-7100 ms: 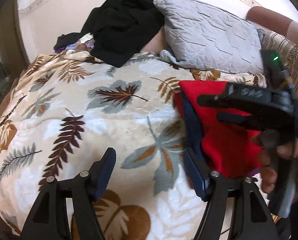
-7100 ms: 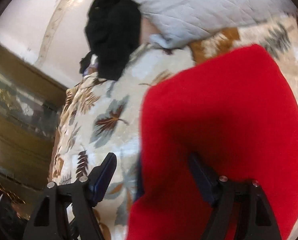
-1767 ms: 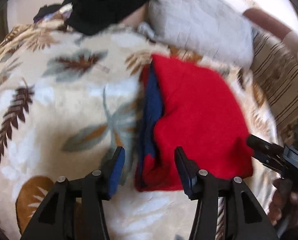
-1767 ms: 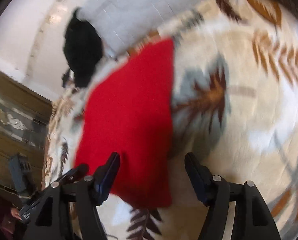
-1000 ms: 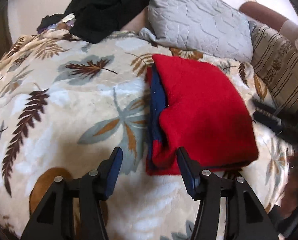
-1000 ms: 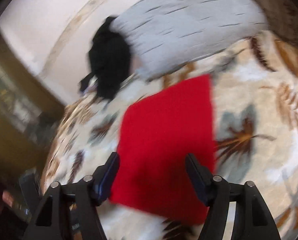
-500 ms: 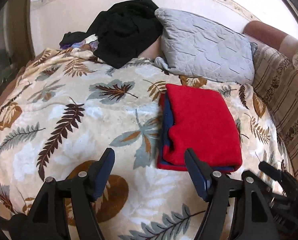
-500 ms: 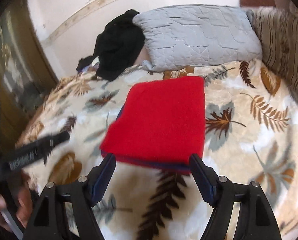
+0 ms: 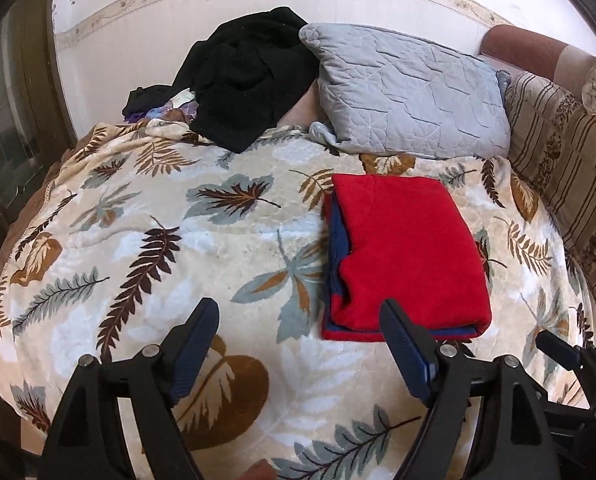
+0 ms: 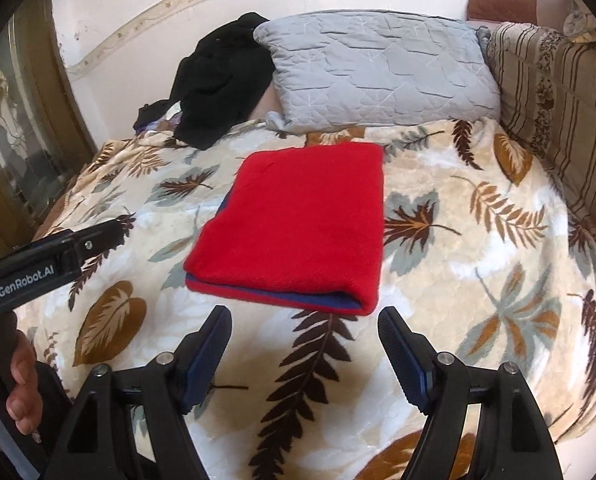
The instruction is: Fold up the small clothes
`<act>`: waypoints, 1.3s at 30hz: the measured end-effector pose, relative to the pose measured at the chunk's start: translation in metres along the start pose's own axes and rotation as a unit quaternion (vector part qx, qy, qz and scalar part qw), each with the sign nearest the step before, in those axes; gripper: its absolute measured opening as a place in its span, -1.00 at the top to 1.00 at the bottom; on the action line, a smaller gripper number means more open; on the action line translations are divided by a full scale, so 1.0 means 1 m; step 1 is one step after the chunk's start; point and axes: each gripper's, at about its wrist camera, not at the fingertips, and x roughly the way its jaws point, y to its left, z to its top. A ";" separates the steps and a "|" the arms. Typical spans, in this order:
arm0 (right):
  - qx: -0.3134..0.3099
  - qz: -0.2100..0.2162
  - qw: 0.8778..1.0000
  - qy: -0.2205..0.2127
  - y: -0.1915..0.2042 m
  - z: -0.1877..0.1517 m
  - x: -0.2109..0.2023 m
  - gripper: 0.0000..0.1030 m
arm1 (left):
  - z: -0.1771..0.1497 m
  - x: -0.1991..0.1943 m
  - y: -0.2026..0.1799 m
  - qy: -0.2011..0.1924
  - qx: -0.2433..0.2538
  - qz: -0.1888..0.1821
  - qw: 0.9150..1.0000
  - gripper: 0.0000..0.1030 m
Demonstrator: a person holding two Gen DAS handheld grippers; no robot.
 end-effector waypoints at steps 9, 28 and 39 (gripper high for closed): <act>-0.003 -0.026 0.999 0.019 -0.002 0.004 0.012 -0.55 | 0.002 0.004 -0.014 0.004 0.026 0.000 1.000 -0.61; 0.007 -0.053 0.998 0.016 -0.009 0.016 0.014 -0.56 | 0.005 0.013 -0.026 0.011 0.029 -0.001 1.000 -0.61; 0.005 -0.057 0.998 0.019 -0.009 0.016 0.011 -0.56 | 0.005 0.011 -0.030 0.013 0.027 -0.009 0.999 -0.61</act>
